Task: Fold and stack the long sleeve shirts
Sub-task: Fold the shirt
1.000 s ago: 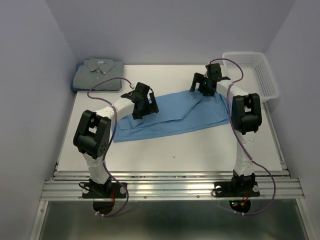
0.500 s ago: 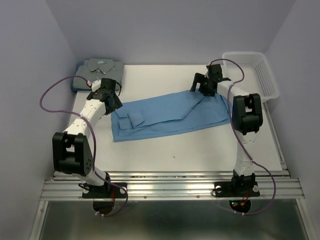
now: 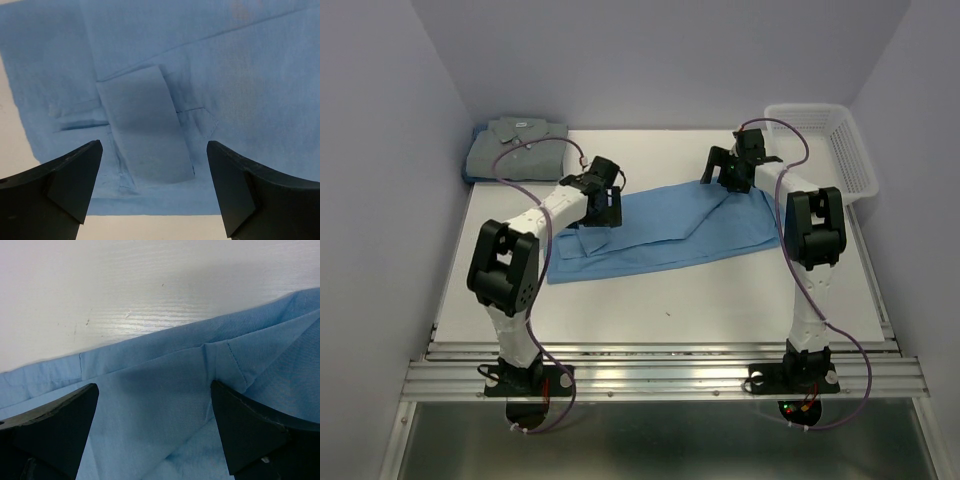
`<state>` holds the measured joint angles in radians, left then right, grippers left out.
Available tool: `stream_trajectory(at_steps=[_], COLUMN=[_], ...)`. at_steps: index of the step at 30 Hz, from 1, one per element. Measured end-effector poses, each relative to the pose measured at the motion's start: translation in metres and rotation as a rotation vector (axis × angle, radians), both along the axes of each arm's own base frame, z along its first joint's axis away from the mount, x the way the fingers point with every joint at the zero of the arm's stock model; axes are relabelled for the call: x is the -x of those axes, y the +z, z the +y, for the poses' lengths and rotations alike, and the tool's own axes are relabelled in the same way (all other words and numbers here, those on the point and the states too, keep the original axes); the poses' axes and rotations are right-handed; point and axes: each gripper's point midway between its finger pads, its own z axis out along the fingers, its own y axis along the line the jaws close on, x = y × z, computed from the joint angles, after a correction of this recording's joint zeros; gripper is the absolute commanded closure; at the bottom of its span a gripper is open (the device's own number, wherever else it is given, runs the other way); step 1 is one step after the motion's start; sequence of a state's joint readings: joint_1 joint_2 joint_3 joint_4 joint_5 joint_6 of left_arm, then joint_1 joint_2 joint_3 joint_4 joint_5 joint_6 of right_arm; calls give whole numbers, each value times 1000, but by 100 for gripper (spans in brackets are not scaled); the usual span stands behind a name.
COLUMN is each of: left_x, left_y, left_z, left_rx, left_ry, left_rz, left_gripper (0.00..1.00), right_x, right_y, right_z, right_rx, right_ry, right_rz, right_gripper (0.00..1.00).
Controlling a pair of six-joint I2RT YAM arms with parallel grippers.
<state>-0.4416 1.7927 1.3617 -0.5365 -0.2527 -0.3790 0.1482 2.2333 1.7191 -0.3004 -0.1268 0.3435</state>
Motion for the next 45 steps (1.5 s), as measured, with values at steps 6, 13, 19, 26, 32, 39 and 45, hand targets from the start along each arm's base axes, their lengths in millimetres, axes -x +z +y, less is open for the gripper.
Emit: stream_trajectory(at_steps=[6, 13, 19, 26, 32, 39, 45], left_x=[11, 21, 40, 79, 70, -5, -61], left_y=[-34, -48, -48, -25, -10, 27, 25], left_z=[-18, 1, 72, 161, 159, 81, 31], left_rx=[-56, -159, -236, -311, -263, 157, 324], left_ry=[-82, -34, 192, 464, 464, 237, 74], left_rz=[99, 150, 184, 201, 167, -55, -113], left_gripper=[1, 1, 1, 1, 1, 1, 1], right_x=[0, 0, 1, 1, 2, 24, 98], right_y=[-1, 0, -1, -1, 0, 8, 30], right_z=[0, -1, 0, -2, 0, -2, -12], right_rx=[-1, 0, -1, -7, -12, -16, -33], right_ry=[-1, -2, -5, -13, 29, 75, 0], right_rz=[-1, -7, -7, -8, -12, 24, 70], right_gripper=[0, 0, 0, 0, 0, 0, 0])
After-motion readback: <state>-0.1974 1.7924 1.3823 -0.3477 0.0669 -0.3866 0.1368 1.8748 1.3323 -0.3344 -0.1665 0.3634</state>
